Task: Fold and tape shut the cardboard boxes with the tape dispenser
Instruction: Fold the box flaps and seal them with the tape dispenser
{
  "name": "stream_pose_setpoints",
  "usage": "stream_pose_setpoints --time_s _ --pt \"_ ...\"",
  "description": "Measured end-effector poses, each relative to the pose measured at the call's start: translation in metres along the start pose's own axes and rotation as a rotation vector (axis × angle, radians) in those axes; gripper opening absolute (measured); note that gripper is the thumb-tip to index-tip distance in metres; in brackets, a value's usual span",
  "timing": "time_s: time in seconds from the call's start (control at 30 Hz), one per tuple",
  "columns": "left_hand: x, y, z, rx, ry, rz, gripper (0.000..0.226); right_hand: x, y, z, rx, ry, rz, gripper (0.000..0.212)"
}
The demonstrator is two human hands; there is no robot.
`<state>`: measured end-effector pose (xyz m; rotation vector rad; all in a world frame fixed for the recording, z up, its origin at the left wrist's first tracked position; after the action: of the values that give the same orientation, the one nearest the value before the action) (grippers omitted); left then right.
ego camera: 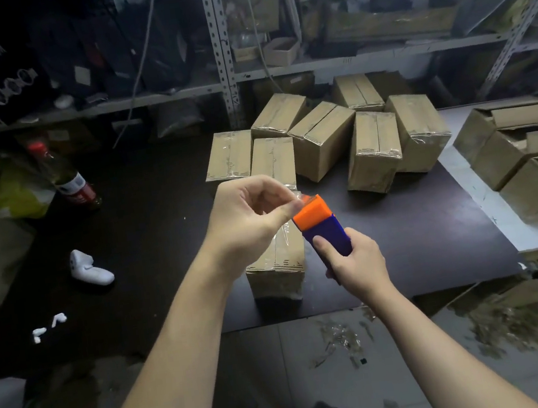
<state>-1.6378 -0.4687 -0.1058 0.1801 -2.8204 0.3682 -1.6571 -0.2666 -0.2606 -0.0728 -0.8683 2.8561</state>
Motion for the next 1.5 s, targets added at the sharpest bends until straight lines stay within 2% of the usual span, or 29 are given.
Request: stream_pose_setpoints --time_s 0.07,0.17,0.2,0.23,0.3,0.43,0.53,0.63,0.73,0.8,0.83,0.9,0.97,1.1,1.2,1.3,1.5 --pt "-0.001 0.004 -0.009 0.089 0.101 0.065 0.010 0.000 0.005 0.000 0.106 0.055 0.049 0.040" --pt "-0.004 0.005 -0.025 -0.012 0.222 0.138 0.011 0.012 -0.009 -0.031 0.337 0.415 -0.086 0.042" --pt "-0.004 0.000 -0.027 -0.042 0.236 0.139 0.010 0.014 -0.018 -0.046 0.334 0.503 -0.135 0.045" --pt "-0.002 -0.007 -0.026 -0.040 0.234 0.117 0.008 0.020 -0.025 -0.060 0.261 0.499 -0.165 0.050" --pt "0.005 -0.020 -0.014 -0.026 0.146 0.039 0.009 0.030 -0.025 -0.067 0.083 0.361 -0.165 0.056" --pt "0.010 -0.029 0.012 -0.103 -0.070 -0.101 0.019 0.038 0.012 -0.065 -0.239 0.197 -0.052 0.045" --pt "0.011 -0.027 0.017 -0.113 -0.129 -0.099 0.011 0.039 0.034 -0.070 -0.299 0.133 -0.002 0.023" --pt "0.012 -0.027 0.022 -0.078 -0.164 -0.112 0.008 0.037 0.037 -0.073 -0.314 0.127 0.004 0.021" --pt "0.014 -0.026 0.026 0.019 -0.165 -0.118 0.008 0.038 0.021 -0.049 -0.209 0.118 -0.116 0.027" --pt "0.015 -0.023 0.028 0.078 -0.158 -0.109 0.008 0.034 0.014 -0.017 -0.035 0.031 -0.127 0.036" --pt "0.015 -0.020 0.028 0.100 -0.157 -0.097 0.008 0.031 0.014 0.004 0.089 -0.027 -0.066 0.042" --pt "0.012 -0.012 0.029 0.127 -0.148 -0.067 0.007 0.018 0.017 0.048 0.358 -0.119 0.178 0.055" --pt "0.009 -0.007 0.032 0.122 -0.134 -0.052 0.009 0.005 0.020 0.078 0.510 -0.176 0.389 0.055" --pt "-0.001 -0.005 0.038 0.129 -0.130 -0.051 0.010 -0.006 0.019 0.088 0.509 -0.169 0.453 0.016" --pt "-0.008 -0.013 0.041 0.158 -0.134 -0.108 0.009 -0.009 0.018 0.074 0.513 -0.099 0.448 0.001" --pt "-0.015 -0.022 0.048 0.137 -0.164 -0.192 0.009 -0.012 0.013 0.061 0.436 -0.056 0.424 0.016" --pt "-0.031 -0.028 0.074 0.061 -0.334 -0.291 0.006 -0.022 0.013 0.031 0.540 0.173 0.412 0.018"
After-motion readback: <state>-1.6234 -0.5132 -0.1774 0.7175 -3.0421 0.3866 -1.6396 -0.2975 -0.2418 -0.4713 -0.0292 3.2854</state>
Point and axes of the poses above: each hand's wrist, its own x-axis towards the middle knuckle, its own y-axis out of the palm, z = x × y, the point moved 7 cm from there along x, towards the middle knuckle, and after that the axes turned 6 degrees about -z, right-handed, at the moved point
